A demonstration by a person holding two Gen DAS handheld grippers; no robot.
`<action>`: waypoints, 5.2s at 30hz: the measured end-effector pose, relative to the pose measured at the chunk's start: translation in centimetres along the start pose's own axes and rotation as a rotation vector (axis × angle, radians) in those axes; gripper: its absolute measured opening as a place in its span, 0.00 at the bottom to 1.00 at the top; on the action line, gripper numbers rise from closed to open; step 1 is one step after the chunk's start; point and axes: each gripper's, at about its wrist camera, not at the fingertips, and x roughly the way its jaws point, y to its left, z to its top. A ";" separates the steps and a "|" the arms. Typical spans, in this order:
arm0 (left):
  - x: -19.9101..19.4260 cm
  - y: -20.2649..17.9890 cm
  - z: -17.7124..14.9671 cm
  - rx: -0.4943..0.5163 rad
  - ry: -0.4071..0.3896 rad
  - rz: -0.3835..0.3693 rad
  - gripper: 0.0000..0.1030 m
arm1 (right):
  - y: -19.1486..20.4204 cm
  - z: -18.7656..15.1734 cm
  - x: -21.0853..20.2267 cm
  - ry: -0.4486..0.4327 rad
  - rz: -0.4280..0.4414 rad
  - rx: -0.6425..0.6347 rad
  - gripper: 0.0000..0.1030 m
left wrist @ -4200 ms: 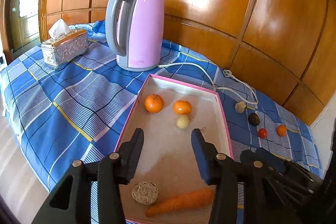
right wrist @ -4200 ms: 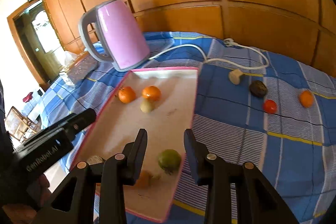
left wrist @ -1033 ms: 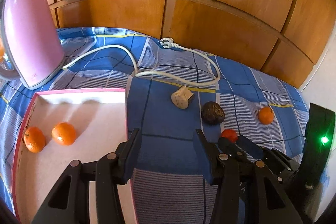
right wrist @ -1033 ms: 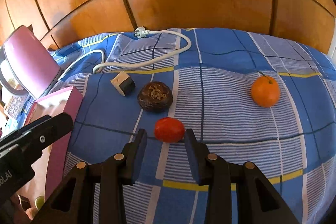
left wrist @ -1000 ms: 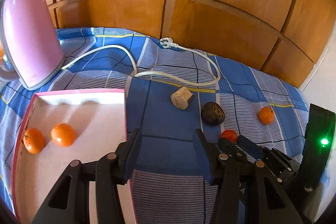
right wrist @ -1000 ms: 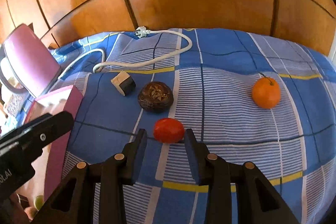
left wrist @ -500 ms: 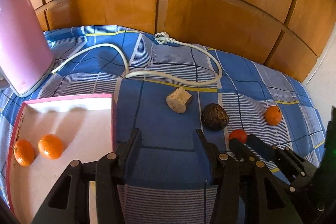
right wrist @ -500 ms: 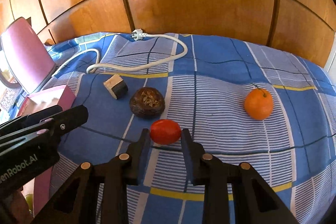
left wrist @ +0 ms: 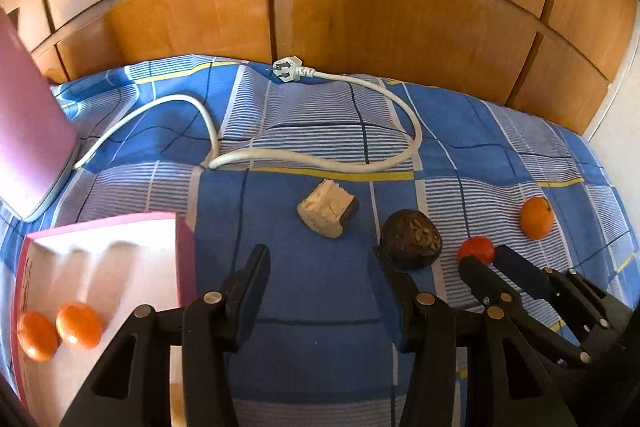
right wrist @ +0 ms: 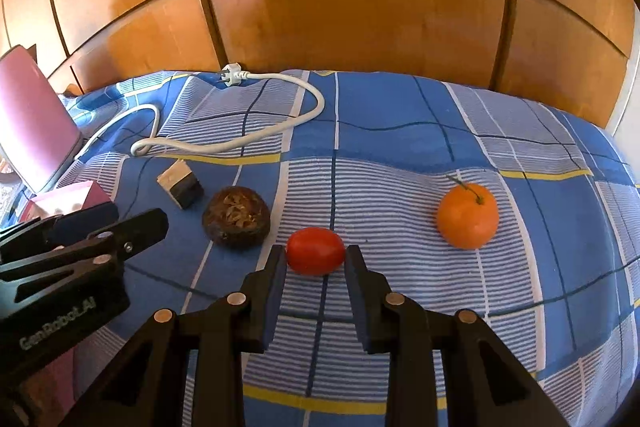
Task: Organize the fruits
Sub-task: 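Grasp the beige wooden block with the left tool while the right tool grasps the red tomato, then lift and carry the block with the left tool while the right tool carries the tomato to the tray, then release the block into the tray with the left tool while the right tool releases the tomato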
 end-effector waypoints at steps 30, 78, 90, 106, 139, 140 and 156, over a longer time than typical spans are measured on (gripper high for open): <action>-0.5 -0.2 -1.0 0.024 0.050 -0.107 0.38 | -0.2 -1.2 -1.2 0.022 0.036 0.004 0.30; -15.4 0.5 -15.3 -0.067 -0.108 -0.073 0.38 | 1.6 -10.4 -13.3 0.020 0.106 -0.005 0.28; -17.3 5.4 -15.0 -0.168 -0.160 0.003 0.38 | 7.5 -9.0 -14.6 -0.011 0.202 -0.112 0.28; -17.5 12.3 -15.4 -0.291 -0.165 0.105 0.38 | 14.5 -7.5 -13.8 0.017 0.322 -0.215 0.28; -17.1 15.5 -15.2 -0.357 -0.158 0.190 0.43 | 18.9 -5.3 -12.0 0.003 0.349 -0.245 0.29; -17.1 15.6 -15.2 -0.358 -0.157 0.191 0.43 | 18.9 -5.4 -12.0 0.002 0.348 -0.248 0.29; -17.2 14.9 -16.1 -0.362 -0.141 0.180 0.44 | 16.9 -7.1 -11.9 0.045 0.324 -0.181 0.31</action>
